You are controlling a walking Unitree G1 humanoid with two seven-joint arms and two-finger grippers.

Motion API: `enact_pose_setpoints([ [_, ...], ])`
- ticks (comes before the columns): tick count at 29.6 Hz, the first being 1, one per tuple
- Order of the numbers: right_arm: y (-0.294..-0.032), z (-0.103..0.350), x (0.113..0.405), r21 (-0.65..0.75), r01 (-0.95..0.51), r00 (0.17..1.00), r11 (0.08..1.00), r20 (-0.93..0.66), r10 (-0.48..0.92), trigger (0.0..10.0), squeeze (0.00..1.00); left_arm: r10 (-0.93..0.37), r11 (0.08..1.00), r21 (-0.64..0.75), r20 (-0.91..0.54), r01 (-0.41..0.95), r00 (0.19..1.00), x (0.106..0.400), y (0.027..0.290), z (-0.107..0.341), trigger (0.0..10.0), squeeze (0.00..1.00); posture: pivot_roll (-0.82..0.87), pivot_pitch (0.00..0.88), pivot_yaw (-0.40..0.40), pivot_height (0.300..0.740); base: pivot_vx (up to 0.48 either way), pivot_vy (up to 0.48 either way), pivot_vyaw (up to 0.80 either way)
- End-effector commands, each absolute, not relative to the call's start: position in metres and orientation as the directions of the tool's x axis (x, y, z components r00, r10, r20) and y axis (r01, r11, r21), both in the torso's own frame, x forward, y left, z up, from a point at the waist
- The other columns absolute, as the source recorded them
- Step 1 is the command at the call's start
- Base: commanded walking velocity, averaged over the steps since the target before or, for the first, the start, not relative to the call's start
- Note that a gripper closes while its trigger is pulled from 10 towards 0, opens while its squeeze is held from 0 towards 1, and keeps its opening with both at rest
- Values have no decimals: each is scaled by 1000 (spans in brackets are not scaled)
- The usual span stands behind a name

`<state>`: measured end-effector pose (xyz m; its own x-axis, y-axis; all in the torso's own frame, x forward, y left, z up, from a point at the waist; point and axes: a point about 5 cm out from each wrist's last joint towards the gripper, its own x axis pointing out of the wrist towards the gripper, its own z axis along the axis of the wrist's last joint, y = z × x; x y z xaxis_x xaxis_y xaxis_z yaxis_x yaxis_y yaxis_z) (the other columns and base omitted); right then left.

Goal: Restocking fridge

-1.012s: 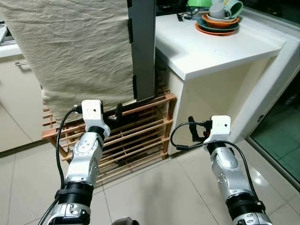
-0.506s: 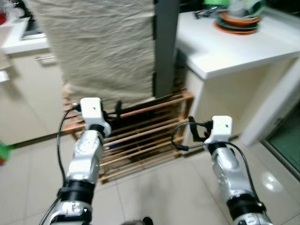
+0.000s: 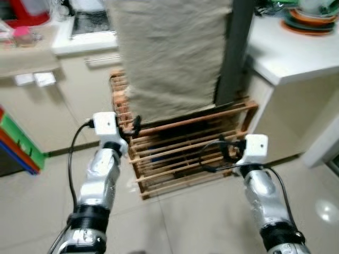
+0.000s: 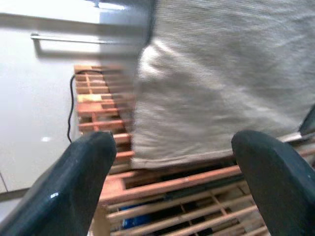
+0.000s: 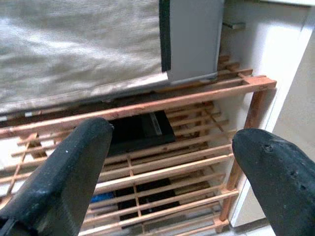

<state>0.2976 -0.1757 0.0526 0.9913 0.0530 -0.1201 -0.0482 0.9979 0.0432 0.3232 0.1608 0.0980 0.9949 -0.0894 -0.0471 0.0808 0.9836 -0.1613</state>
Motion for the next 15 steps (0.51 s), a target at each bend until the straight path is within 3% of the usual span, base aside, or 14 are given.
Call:
enact_pose_setpoints([
  [1, -167, 58, 301, 61, -69, 993, 996, -93, 75, 10000, 0, -70, 987, -147, -36, 64, 997, 326, 169, 103, 10000, 0, -88, 0, 40, 740, 0, 480, 0],
  [10, -169, 55, 300, 61, -63, 991, 996, -112, 70, 10000, 0, -57, 992, -111, -43, 52, 997, 326, 172, 102, 10000, 0, -91, 0, 40, 740, 0, 480, -637],
  [15, -171, 61, 303, 50, -49, 995, 998, -81, 53, 10000, 0, -60, 994, -96, -17, 58, 998, 327, 171, 105, 10000, 0, -93, 0, 37, 740, 0, 0, -691],
])
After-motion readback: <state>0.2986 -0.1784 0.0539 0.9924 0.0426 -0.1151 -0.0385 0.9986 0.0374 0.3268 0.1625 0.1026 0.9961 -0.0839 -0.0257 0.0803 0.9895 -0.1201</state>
